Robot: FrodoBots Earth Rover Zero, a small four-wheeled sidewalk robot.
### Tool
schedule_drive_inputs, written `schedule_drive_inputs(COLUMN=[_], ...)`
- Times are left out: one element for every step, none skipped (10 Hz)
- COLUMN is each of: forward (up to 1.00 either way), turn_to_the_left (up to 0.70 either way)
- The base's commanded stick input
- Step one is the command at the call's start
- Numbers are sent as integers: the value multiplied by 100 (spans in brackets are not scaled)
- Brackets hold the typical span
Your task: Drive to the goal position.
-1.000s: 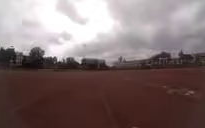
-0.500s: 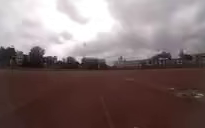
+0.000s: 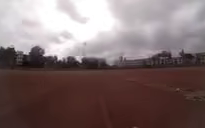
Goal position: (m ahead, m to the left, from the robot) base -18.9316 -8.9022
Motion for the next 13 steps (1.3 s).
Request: schedule_drive_inputs(forward=[70,70,70,70,70,70,70,70,70,70,70,70,70], turn_to_the_left=[0,0,0,0,0,0,0,0,0,0,0,0,0])
